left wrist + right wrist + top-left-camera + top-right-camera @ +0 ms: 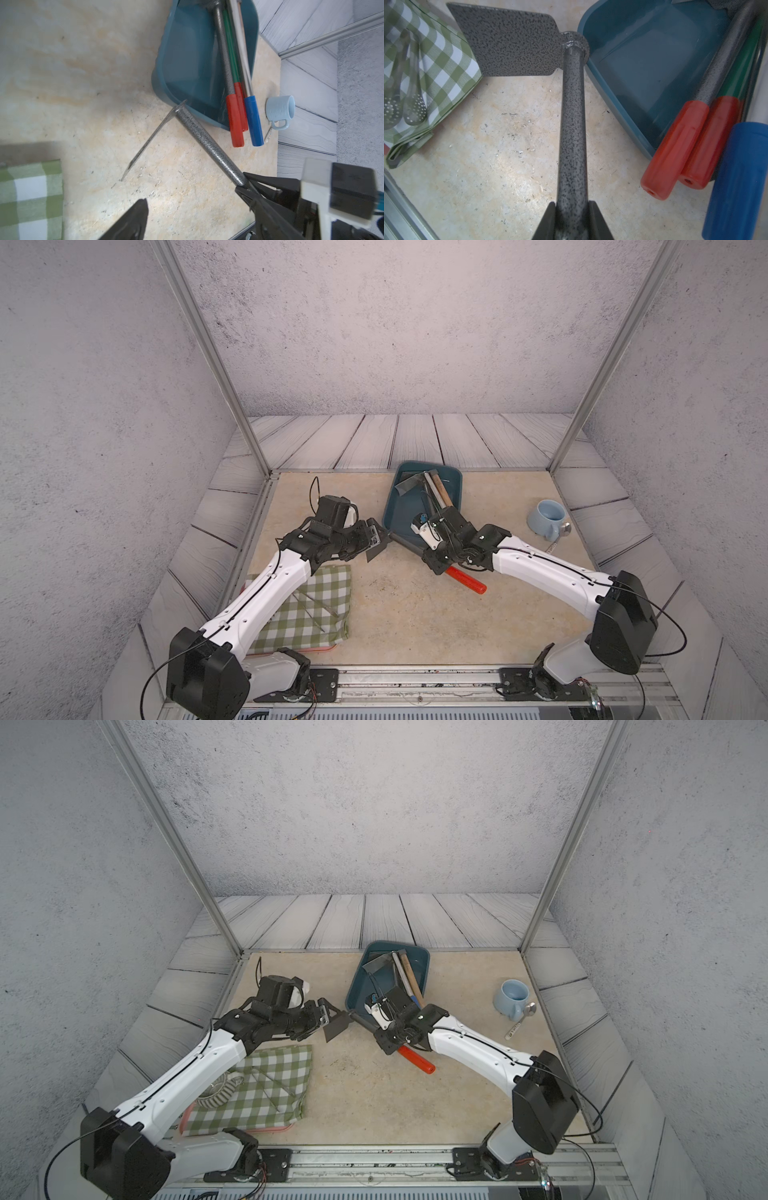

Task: Put the small hoe into the storage box
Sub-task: Pick up the hoe from the center of the board.

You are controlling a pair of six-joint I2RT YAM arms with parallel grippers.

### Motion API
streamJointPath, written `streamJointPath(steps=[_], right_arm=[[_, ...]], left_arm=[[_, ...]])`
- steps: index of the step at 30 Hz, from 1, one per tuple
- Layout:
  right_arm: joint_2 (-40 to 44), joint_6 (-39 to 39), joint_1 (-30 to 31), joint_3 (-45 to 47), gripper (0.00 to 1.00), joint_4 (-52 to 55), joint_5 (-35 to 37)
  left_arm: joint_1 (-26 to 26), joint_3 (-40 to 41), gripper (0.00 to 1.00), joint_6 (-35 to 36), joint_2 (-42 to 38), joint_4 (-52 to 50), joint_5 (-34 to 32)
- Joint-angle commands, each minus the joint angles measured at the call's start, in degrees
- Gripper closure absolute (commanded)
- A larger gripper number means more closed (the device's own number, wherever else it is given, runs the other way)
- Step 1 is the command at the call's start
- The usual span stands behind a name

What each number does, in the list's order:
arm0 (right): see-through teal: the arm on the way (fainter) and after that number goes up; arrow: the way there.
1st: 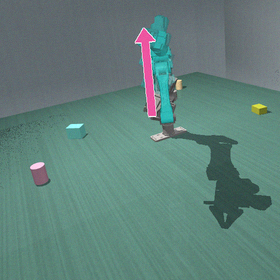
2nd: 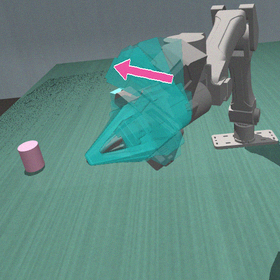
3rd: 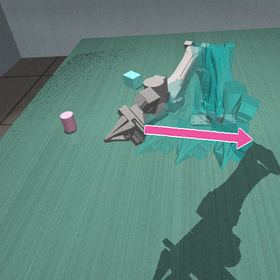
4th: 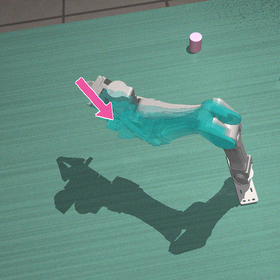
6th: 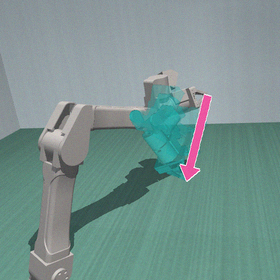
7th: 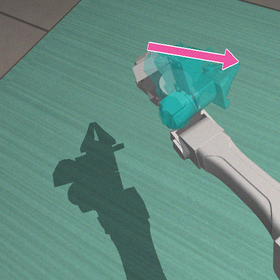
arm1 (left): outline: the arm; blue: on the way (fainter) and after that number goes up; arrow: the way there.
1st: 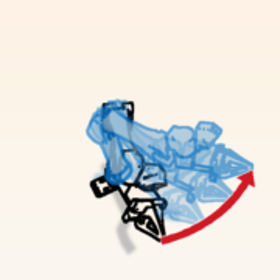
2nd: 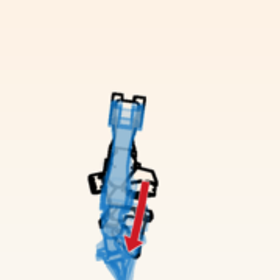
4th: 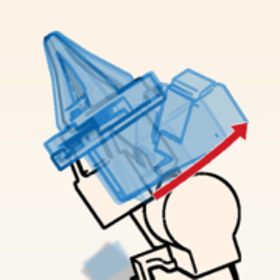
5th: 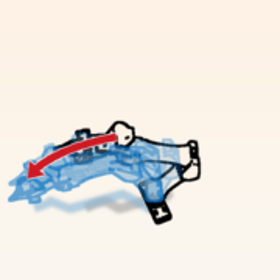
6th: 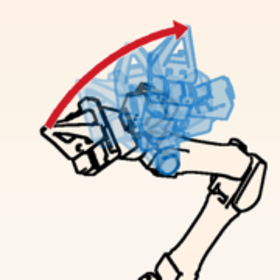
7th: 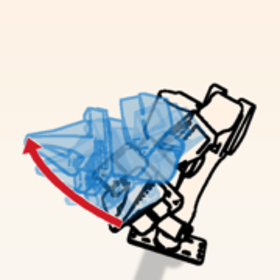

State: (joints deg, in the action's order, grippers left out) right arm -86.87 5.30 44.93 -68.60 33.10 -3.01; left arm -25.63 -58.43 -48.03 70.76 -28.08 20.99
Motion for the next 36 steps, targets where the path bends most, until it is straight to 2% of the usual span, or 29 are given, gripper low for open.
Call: streamJointPath(steps=[1, 9, 17, 24, 36], right_arm=[[2.1, 0.34, -0.06, 0.37, 1.0, -3.14, -1.99], [1.79, 0.76, -0.1, 1.71, 1.0, -4.33, -3.67], [1.98, 1.68, 0.05, 0.57, 1.0, -4.26, -3.02], [2.41, 3.51, 0.16, -0.58, 1.0, -5.51, -2.91], [2.83, 3.56, 0.52, -3.24, 1.0, -5.55, -2.93]], left_arm=[[-0.3, 1.2, 0.18, -1.74, -1.05, 1.32, -0.13], [-0.3, 7.3, 0.17, -13.26, 0.12, 12.3, 7.23], [-0.43, 12.45, 0.16, -21.05, -1.23, 20.48, 7.06], [-2.21, 15.22, 0.15, -30.67, -1.0, 30.1, 7.08], [-3.82, 18.24, 0.15, -38.71, 3.59, 39.74, 8.21]])
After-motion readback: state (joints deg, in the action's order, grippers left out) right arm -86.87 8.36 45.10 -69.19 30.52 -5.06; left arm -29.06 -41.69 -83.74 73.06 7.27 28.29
